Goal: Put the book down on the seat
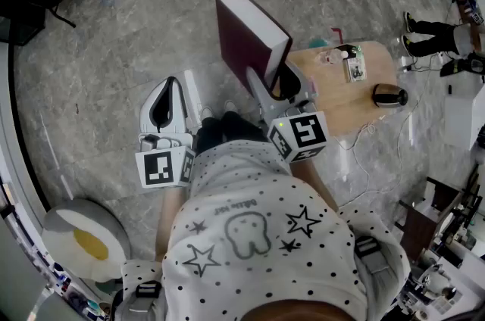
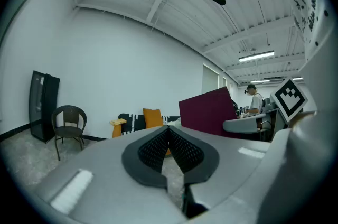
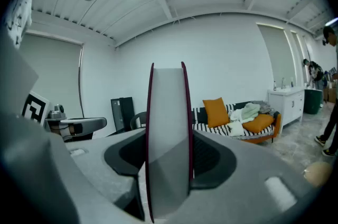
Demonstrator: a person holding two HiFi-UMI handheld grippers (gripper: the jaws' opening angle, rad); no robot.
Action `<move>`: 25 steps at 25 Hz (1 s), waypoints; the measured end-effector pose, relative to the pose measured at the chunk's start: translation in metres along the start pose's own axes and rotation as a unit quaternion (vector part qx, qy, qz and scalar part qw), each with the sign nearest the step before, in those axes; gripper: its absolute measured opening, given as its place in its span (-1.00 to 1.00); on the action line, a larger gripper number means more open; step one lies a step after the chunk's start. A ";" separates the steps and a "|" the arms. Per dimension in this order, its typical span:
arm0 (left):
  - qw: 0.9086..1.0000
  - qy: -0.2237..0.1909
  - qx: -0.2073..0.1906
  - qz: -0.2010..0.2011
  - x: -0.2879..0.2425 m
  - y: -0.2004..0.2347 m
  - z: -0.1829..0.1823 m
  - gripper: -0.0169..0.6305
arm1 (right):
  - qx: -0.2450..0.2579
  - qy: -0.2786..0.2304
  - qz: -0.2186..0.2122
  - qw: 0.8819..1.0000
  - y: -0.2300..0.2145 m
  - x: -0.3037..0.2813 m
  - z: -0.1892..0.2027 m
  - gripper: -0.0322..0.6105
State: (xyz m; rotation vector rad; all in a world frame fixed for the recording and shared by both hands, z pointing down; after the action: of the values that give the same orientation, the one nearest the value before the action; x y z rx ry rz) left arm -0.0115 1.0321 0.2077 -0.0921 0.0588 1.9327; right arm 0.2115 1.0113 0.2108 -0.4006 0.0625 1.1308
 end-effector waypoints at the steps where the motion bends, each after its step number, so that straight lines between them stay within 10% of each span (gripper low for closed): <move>1: 1.000 -0.005 -0.002 0.003 0.000 -0.003 -0.002 -0.96 | 0.005 -0.001 -0.001 1.000 0.001 0.001 -0.001 -0.21; 25: 0.998 -0.061 -0.012 0.033 -0.006 -0.051 -0.021 -0.96 | -0.013 -0.035 -0.042 0.998 -0.026 0.034 -0.013 -0.21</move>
State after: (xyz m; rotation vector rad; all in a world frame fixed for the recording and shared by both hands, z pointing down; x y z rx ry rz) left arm 0.0392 1.0431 0.1873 0.0109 -0.0438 2.0020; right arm 0.2514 1.0272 0.1971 -0.3839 -0.0302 1.0619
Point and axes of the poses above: the fingertips, and each gripper's own axes: x backward along the fingers, y to its left, z out of its underside, the point moved 7 cm from there along x, backward along the fingers, and after that the axes turned 10 degrees about -x, right-handed, at the moved point
